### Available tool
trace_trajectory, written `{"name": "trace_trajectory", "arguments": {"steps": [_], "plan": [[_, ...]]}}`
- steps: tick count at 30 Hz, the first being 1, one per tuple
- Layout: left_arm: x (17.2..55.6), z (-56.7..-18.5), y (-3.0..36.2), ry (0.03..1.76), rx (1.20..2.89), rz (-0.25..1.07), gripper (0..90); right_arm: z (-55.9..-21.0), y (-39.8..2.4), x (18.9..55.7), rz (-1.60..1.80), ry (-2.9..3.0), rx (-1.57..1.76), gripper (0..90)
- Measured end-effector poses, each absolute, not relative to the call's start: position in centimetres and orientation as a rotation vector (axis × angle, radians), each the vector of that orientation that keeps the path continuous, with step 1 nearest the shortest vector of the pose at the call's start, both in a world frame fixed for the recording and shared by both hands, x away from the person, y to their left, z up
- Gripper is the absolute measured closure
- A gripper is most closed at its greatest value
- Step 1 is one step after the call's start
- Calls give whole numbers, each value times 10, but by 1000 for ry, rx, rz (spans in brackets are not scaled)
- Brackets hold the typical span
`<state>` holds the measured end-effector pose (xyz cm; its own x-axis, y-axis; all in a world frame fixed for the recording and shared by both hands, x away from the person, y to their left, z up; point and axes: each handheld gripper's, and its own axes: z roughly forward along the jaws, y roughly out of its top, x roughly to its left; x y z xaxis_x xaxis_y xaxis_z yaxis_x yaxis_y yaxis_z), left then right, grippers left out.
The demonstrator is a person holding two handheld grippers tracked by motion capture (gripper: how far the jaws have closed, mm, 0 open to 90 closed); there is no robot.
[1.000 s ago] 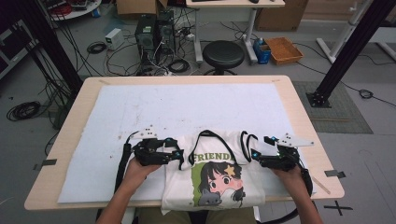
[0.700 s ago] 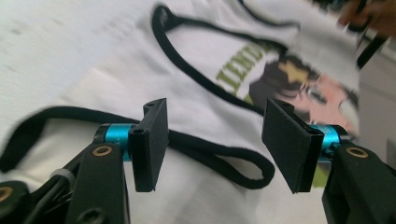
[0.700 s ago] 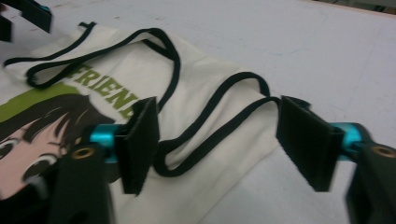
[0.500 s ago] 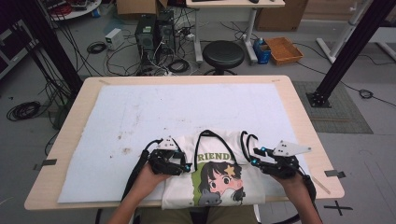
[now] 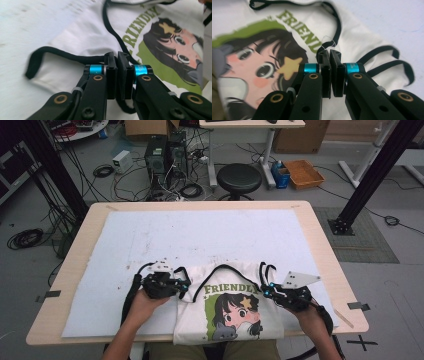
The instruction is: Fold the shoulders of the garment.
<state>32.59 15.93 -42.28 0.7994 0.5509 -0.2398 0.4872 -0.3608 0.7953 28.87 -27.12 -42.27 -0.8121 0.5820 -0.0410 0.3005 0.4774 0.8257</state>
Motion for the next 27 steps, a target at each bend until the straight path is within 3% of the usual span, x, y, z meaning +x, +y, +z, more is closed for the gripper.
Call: {"name": "trace_trajectory", "arguments": {"steps": [4, 6, 8, 9, 10, 13, 17, 24, 27], "plan": [[325, -425, 170, 750, 1975, -32, 840, -415, -283, 282, 1258, 2437, 806, 881], [325, -426, 169, 763, 1950, -34, 677, -416, -290, 283, 1217, 2468, 863, 848], [327, -427, 169, 804, 1884, -33, 569, -417, -298, 285, 1245, 2484, 924, 691], [328, -427, 170, 820, 1864, -19, 496, -418, -304, 287, 1272, 2436, 977, 647], [329, -427, 172, 852, 1826, -3, 479, -418, -306, 287, 1299, 2399, 1002, 635], [331, -430, 175, 928, 1806, 3, 486, -422, -301, 292, 1341, 2381, 984, 668], [328, -433, 173, 958, 1891, -124, 488, -437, -271, 297, 1178, 2588, 876, 715], [313, -440, 180, 1009, 1981, -166, 488, -444, -271, 296, 1140, 2614, 866, 707], [313, -446, 176, 1016, 2029, -160, 588, -445, -270, 298, 1149, 2613, 860, 692]]}}
